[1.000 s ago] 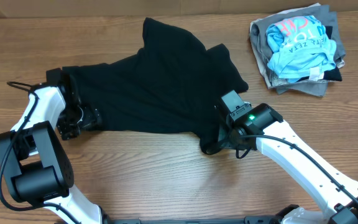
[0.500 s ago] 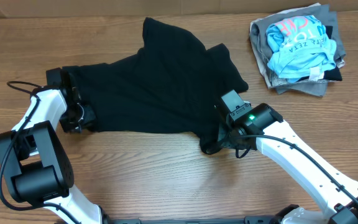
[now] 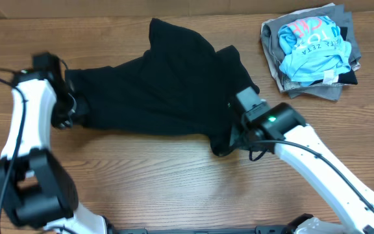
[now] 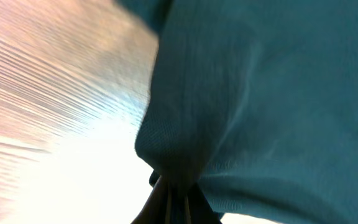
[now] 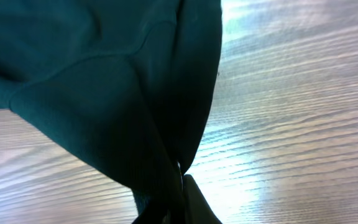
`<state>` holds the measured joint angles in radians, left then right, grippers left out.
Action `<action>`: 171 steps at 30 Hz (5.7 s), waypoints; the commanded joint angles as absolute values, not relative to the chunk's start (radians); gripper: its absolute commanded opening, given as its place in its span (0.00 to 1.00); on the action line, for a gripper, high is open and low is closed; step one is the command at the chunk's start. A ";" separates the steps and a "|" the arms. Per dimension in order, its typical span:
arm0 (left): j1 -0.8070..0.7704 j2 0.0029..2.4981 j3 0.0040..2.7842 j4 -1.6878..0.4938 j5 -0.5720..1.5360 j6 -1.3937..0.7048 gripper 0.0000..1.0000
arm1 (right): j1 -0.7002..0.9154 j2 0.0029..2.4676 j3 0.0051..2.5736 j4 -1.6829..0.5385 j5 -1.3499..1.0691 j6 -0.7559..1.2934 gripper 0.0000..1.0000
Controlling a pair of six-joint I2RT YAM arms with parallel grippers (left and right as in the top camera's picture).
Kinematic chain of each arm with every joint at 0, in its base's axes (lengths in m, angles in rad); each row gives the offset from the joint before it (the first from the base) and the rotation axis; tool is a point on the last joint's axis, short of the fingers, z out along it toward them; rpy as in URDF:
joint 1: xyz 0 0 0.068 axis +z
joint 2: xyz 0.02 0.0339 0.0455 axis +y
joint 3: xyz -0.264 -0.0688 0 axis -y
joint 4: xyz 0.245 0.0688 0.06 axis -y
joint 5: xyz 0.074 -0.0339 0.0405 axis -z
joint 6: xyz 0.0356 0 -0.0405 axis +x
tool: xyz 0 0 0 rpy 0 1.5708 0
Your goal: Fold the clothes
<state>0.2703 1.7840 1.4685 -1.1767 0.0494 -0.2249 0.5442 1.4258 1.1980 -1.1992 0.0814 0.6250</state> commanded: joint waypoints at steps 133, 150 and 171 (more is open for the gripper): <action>0.207 1.629 1.404 -0.949 0.078 -0.205 1.00 | 0.139 1.817 1.047 -0.686 -0.286 0.451 0.64; 0.207 1.630 1.403 -0.943 0.038 -0.205 1.00 | 0.158 1.817 1.046 -0.683 -0.245 0.508 0.60; 0.207 1.630 1.403 -0.942 -0.017 -0.205 1.00 | 0.178 1.818 1.046 -0.702 -0.157 0.581 0.04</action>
<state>0.2153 1.6257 1.3865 -0.9436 -0.0013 -0.2279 0.1940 1.8278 1.0527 -0.6689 -0.1818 0.5694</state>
